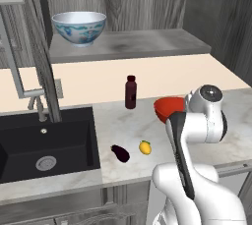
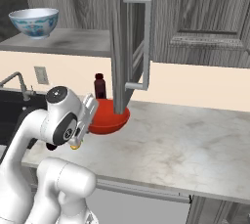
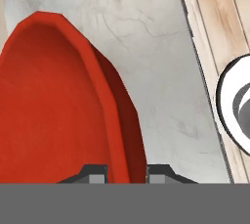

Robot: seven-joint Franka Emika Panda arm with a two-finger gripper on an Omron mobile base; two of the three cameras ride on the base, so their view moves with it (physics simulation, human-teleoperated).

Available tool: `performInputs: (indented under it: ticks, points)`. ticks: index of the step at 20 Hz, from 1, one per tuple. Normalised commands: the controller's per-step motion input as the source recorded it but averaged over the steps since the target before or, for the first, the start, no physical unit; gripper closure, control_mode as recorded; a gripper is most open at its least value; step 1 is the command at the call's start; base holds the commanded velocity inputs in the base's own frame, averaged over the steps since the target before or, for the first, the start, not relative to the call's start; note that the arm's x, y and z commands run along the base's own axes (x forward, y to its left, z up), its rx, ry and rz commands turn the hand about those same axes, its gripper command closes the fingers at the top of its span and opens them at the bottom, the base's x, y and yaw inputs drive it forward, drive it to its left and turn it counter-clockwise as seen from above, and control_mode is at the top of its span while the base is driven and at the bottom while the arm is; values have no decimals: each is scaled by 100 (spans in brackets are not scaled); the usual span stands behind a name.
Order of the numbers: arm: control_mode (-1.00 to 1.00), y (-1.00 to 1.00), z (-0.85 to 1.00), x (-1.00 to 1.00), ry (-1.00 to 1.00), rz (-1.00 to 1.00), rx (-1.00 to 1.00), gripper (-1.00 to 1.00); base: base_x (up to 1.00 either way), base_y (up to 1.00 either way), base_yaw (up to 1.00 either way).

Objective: Pick both bowls and place them on the counter. Then place the lemon in one bowl and place the eggplant in the other bowl.

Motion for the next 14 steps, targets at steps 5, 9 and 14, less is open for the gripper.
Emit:
performInputs:
  ticks: [5,9,14]
  points:
    - [-100,0,-47,31,0,0,-3,100,0,0,0]
    - [-100,0,-40,38,0,0,-8,100,0,0,0]
    - [-100,0,-24,37,4,0,-2,100,0,0,0]
